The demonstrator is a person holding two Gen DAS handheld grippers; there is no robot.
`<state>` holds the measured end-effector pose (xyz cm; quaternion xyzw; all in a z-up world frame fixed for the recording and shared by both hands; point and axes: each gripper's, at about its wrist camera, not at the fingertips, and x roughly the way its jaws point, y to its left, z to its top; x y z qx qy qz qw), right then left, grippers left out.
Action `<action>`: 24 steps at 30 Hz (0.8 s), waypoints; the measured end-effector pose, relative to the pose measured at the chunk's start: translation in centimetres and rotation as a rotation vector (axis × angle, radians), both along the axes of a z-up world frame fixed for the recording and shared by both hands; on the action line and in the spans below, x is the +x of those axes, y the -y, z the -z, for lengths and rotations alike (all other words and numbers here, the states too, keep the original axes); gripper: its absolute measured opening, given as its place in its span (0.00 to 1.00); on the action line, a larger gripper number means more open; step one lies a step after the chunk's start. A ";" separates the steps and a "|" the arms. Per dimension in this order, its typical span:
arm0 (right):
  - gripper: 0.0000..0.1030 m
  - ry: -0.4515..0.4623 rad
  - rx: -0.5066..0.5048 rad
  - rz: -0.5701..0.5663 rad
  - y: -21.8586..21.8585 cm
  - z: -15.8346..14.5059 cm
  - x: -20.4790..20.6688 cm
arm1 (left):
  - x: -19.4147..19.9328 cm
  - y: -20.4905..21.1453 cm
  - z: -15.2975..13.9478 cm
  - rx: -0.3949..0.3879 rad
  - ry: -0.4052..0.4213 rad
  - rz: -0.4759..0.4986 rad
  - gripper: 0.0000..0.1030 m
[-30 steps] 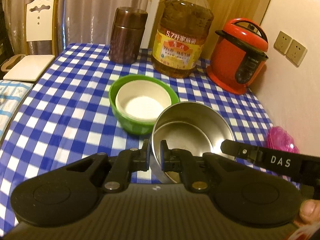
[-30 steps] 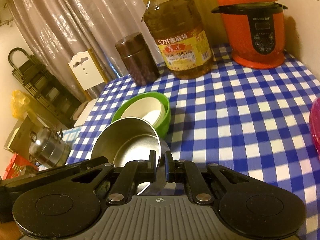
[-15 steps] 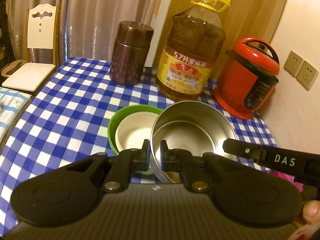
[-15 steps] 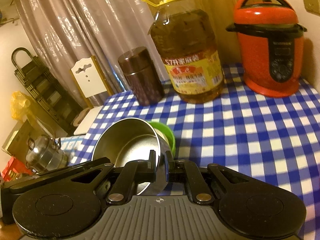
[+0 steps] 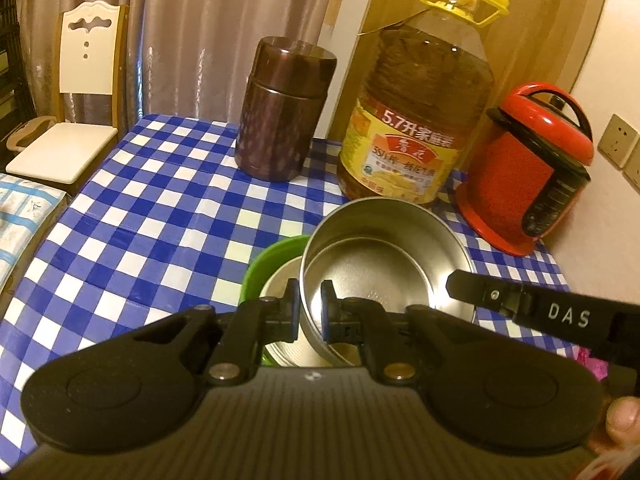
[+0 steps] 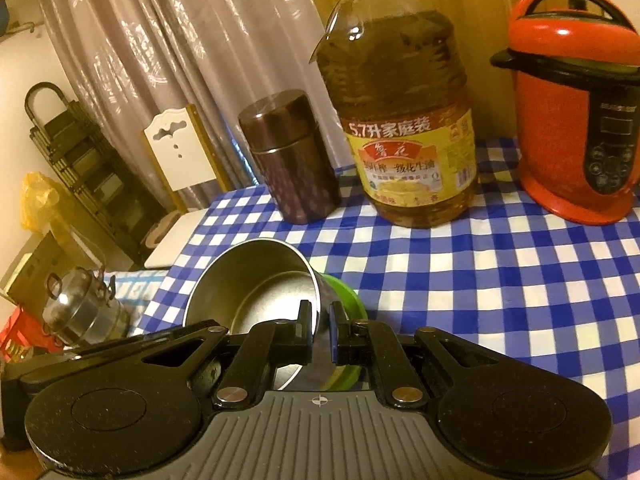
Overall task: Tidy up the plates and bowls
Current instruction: 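Lower the steel bowl into the green bowl with the left gripper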
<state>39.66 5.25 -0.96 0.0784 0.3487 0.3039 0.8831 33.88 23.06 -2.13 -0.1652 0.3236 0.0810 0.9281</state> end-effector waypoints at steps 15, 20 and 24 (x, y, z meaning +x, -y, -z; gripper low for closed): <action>0.07 -0.037 0.003 0.001 -1.6 2.4 1.6 | 0.8 -1.6 2.3 -0.028 -0.037 -0.020 0.08; 0.07 -0.033 -0.001 0.002 -1.7 2.6 1.7 | 1.0 -1.5 2.7 -0.029 -0.046 -0.021 0.08; 0.07 -0.045 0.000 0.003 -1.8 3.0 1.8 | 1.2 -1.3 3.1 -0.007 -0.058 -0.023 0.08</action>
